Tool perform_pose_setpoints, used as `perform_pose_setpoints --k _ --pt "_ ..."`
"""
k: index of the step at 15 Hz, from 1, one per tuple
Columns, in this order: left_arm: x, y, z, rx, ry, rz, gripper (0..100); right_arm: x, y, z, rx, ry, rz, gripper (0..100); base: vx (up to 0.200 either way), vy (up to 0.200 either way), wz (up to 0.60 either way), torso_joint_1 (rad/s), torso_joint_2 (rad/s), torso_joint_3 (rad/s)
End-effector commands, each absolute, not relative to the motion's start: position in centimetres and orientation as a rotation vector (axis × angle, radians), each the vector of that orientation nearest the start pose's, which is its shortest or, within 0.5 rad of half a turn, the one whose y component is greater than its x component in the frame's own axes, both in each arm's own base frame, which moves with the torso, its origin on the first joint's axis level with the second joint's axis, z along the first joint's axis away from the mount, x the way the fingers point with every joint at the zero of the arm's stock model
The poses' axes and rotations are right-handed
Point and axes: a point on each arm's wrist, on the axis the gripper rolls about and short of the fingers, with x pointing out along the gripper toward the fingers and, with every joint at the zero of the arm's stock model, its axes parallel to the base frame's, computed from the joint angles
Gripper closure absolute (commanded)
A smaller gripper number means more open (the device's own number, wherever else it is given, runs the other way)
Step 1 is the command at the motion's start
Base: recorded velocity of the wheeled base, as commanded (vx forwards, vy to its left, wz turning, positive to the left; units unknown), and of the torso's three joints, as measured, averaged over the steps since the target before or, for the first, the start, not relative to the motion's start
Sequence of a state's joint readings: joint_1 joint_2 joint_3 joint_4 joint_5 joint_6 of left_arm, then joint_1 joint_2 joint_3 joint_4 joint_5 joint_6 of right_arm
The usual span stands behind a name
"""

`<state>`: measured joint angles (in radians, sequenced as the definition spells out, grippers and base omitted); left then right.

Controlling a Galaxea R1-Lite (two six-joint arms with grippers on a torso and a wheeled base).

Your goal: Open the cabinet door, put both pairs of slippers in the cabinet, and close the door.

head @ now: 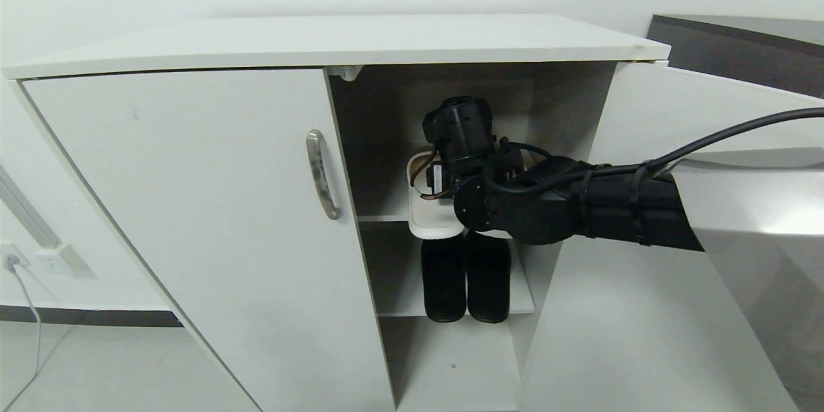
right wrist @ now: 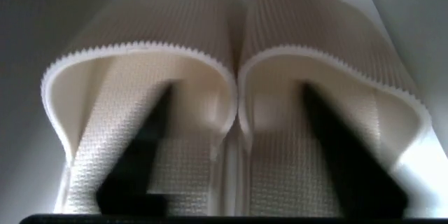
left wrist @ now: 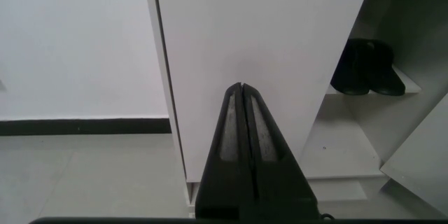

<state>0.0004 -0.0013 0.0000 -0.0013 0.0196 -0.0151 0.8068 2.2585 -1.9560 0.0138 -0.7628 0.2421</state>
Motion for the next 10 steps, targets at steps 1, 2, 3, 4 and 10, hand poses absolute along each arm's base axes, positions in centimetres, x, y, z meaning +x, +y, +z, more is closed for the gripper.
perform_pose_setpoints --k 1,2,3,4,10 --pt "-2.3 0.0 7.6 -0.015 -0.002 0.023 100 33.1 32.9 22.7 0.018 0.225 0.022 0 0.000 0.000 0.00 0.000 0.00 0.000" --pt "-2.3 0.0 7.6 -0.015 -0.002 0.021 100 32.2 32.8 23.0 0.012 0.229 0.032 0 0.000 0.000 0.00 0.000 0.00 0.000" --pt "-2.3 0.0 7.6 -0.015 -0.002 0.021 100 31.7 32.7 23.3 0.012 0.229 0.039 0 0.000 0.000 0.00 0.000 0.00 0.000" --pt "-2.3 0.0 7.6 -0.015 -0.002 0.023 100 30.4 32.7 24.0 0.015 0.227 0.058 0 0.000 0.000 0.00 0.000 0.00 0.000" --pt "-2.3 0.0 7.6 -0.015 -0.002 0.025 100 22.3 31.5 24.0 -0.012 0.237 0.136 0 0.000 0.000 0.00 0.000 0.00 0.000"
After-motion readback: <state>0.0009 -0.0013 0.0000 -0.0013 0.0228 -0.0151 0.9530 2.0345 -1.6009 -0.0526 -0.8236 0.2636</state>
